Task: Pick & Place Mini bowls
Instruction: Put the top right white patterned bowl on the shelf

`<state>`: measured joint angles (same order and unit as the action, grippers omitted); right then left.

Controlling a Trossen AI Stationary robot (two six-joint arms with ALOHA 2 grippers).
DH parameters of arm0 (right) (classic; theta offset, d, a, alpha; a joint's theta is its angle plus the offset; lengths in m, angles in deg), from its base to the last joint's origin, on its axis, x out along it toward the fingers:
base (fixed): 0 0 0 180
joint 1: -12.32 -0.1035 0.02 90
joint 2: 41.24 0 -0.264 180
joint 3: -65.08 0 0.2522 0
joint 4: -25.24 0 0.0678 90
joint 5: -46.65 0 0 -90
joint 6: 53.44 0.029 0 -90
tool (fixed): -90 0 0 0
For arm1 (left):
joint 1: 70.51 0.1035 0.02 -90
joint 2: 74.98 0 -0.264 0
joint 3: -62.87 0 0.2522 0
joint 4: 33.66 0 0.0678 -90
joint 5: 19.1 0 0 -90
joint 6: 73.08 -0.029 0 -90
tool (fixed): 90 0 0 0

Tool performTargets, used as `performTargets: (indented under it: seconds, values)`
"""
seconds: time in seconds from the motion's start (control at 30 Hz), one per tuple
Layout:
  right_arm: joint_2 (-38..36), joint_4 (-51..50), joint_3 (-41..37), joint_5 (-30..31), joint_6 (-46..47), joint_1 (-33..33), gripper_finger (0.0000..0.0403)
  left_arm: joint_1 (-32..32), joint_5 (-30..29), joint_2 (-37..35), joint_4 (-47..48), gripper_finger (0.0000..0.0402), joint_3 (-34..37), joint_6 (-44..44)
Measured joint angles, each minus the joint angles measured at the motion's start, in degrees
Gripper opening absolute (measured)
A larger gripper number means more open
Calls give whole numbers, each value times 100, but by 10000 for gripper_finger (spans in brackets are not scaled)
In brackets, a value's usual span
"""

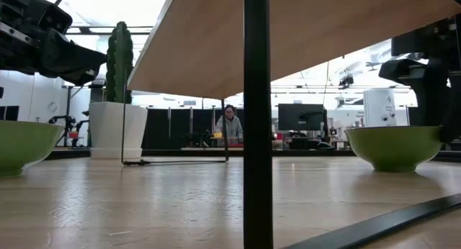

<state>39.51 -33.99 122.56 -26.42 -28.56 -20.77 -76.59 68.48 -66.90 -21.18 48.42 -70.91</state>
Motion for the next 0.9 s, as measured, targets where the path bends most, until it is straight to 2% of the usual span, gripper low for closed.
performTargets:
  seconds: [0.4, 0.9]
  values:
    - [-4, -13, -56, 216, 57, 142, 17, -1, 0, 0, 0, 0, 0, 2]
    - [4, -592, 508, 404, 121, 225, 11, 0, -2, 0, 0, 0, 1, 1]
